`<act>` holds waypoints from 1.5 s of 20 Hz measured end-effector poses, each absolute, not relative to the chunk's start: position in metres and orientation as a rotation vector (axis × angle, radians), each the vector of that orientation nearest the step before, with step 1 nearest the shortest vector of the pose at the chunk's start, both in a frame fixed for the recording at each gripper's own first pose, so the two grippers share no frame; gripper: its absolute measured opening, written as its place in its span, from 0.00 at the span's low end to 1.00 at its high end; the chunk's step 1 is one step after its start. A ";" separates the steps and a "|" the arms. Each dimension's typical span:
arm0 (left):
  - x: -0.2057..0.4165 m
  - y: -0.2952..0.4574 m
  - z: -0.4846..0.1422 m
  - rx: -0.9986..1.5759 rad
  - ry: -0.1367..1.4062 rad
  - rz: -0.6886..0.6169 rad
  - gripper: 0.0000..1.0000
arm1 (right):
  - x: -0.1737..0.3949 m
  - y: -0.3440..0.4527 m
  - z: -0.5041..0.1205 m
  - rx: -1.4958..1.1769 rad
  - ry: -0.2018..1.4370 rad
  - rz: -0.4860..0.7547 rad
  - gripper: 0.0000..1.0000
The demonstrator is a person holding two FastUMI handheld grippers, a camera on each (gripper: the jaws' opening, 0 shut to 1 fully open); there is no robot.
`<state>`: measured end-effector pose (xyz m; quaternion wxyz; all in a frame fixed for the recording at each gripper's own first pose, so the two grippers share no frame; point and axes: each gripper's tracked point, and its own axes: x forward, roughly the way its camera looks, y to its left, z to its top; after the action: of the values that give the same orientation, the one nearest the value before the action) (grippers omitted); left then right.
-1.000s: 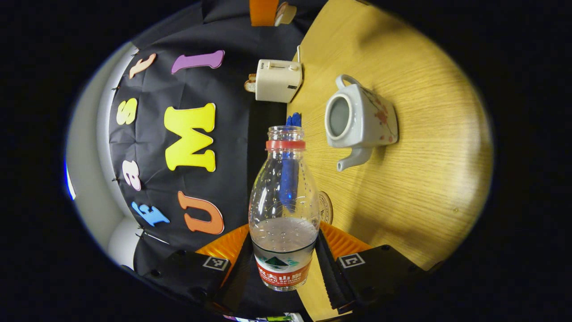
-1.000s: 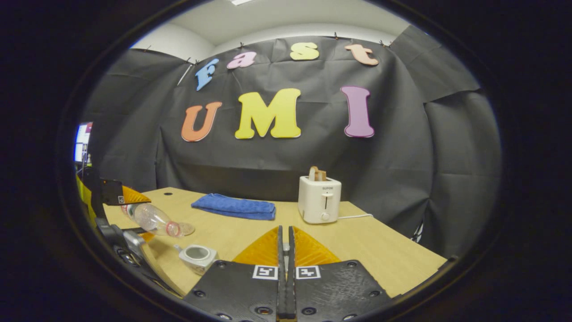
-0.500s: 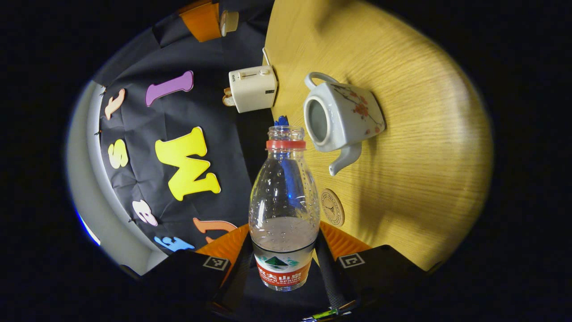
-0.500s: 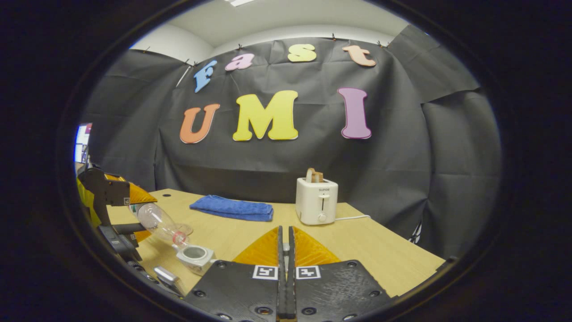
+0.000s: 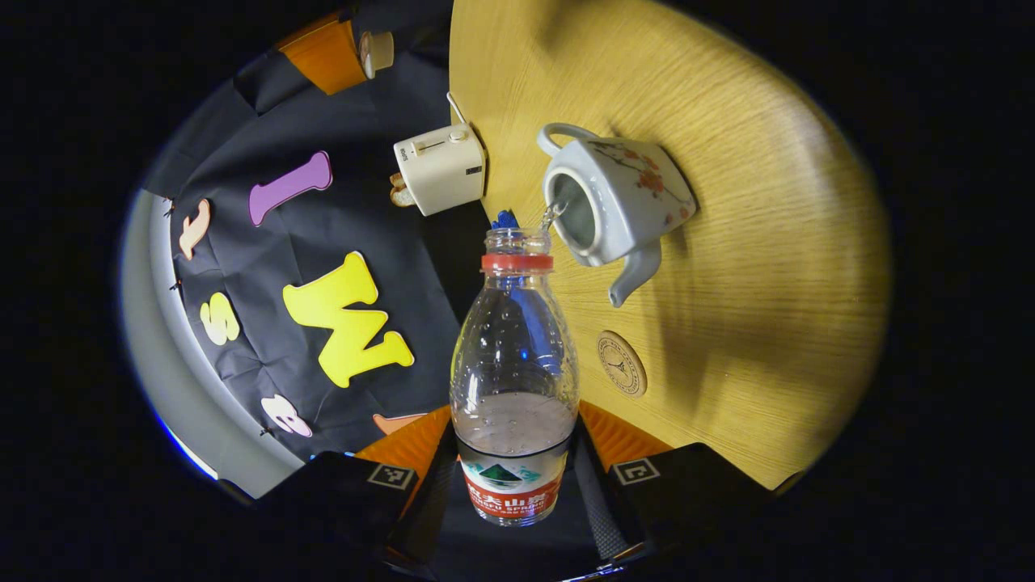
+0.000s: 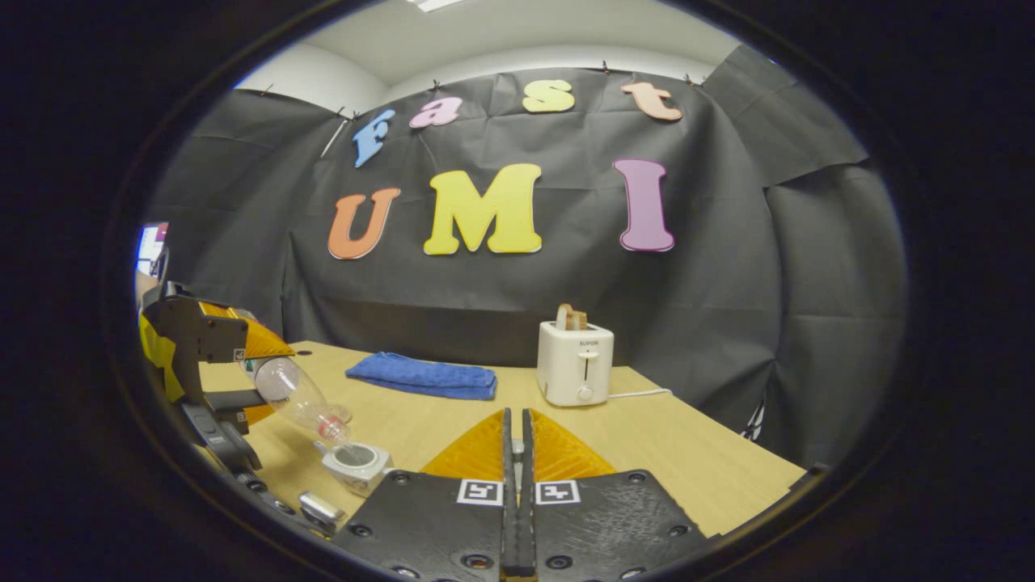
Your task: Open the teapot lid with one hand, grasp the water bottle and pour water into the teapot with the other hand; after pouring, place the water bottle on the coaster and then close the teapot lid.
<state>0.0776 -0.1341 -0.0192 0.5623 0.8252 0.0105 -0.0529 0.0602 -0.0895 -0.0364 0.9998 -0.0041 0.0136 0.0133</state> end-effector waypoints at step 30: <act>0.072 -0.148 -0.010 2.132 -0.041 -0.102 0.74 | 0.057 -0.088 -0.038 -0.007 0.040 0.031 0.00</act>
<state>0.0723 -0.1477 -0.0096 0.4826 0.8747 -0.0167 -0.0418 0.0570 -0.0878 -0.0383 0.9997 -0.0035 0.0198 0.0155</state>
